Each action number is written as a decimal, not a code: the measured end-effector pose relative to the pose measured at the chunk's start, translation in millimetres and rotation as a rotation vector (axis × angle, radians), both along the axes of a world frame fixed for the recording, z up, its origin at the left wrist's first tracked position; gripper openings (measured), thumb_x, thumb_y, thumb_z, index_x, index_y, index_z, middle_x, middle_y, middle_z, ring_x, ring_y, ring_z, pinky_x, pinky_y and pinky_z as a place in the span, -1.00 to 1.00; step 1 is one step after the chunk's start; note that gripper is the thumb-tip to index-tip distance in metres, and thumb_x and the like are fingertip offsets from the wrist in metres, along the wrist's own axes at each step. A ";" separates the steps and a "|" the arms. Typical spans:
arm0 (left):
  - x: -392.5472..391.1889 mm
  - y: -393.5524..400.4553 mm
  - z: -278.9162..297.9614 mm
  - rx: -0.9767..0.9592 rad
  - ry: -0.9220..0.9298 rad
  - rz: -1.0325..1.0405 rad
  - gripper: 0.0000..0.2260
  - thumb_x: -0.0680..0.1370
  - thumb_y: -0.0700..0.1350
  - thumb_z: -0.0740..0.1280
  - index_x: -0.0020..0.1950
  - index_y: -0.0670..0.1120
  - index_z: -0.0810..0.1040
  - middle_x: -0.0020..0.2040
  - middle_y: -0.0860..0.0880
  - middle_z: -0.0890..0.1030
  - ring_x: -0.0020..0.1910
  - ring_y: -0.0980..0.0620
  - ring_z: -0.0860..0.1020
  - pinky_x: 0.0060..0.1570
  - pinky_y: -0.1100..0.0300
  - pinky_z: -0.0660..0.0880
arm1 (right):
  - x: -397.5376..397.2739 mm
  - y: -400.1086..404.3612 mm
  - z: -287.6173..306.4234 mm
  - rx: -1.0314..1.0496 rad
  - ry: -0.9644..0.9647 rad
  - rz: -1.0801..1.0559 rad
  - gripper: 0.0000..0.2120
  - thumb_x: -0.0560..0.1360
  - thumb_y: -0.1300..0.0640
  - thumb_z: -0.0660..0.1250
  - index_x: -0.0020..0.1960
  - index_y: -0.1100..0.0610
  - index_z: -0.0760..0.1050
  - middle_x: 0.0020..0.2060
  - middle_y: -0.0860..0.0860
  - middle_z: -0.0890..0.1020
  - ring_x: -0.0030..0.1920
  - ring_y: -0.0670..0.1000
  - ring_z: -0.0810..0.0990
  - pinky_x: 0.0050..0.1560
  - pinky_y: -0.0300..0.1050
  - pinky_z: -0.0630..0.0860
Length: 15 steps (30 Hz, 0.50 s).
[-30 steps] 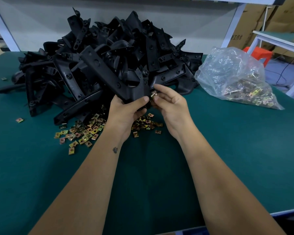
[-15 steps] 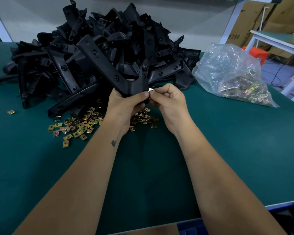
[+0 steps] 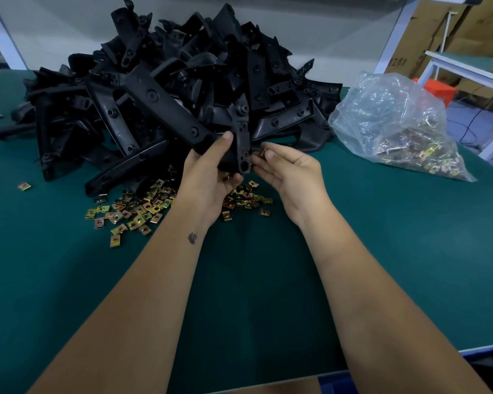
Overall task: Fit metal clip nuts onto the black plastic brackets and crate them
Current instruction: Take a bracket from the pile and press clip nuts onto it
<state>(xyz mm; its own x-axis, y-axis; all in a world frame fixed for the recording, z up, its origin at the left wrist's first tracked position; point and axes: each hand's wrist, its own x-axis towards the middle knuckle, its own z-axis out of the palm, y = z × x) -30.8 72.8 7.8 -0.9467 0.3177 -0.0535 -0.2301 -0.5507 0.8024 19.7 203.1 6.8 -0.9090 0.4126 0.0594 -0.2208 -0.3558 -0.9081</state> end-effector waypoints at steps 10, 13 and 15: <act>1.3 0.1 3.4 0.002 -0.069 -0.026 -0.60 0.59 -0.05 0.36 0.39 -0.17 0.46 0.02 -0.10 0.61 -0.27 0.05 0.56 -0.48 0.30 0.40 | 1.8 4.3 1.1 -0.088 0.001 -0.024 -0.91 0.55 0.29 0.35 -0.02 0.16 0.62 -0.17 0.09 0.73 -0.14 0.03 0.72 -0.19 -0.20 0.60; 0.2 0.8 2.8 0.001 -0.071 -0.030 -0.67 0.60 -0.06 0.35 0.33 -0.13 0.49 -0.01 -0.07 0.62 -0.33 0.09 0.55 -0.49 0.31 0.39 | 0.0 0.9 1.9 -0.164 0.020 -0.008 -0.93 0.56 0.28 0.32 -0.01 0.19 0.58 -0.17 0.12 0.72 -0.15 0.04 0.72 -0.21 -0.20 0.60; -1.2 1.1 2.3 0.007 -0.070 -0.036 -0.72 0.60 -0.07 0.35 0.29 -0.10 0.50 -0.03 -0.05 0.63 -0.36 0.10 0.53 -0.50 0.31 0.37 | -3.8 -4.8 1.6 -0.234 0.037 -0.043 -0.93 0.57 0.28 0.32 -0.01 0.19 0.57 -0.21 0.09 0.72 -0.20 -0.01 0.70 -0.21 -0.22 0.59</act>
<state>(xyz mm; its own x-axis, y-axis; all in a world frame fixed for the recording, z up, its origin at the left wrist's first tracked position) -32.0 73.8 10.1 -0.9286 0.3522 -0.1167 -0.3054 -0.5469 0.7795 15.9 198.3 8.4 -0.8893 0.4572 -0.0097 -0.2714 -0.5449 -0.7933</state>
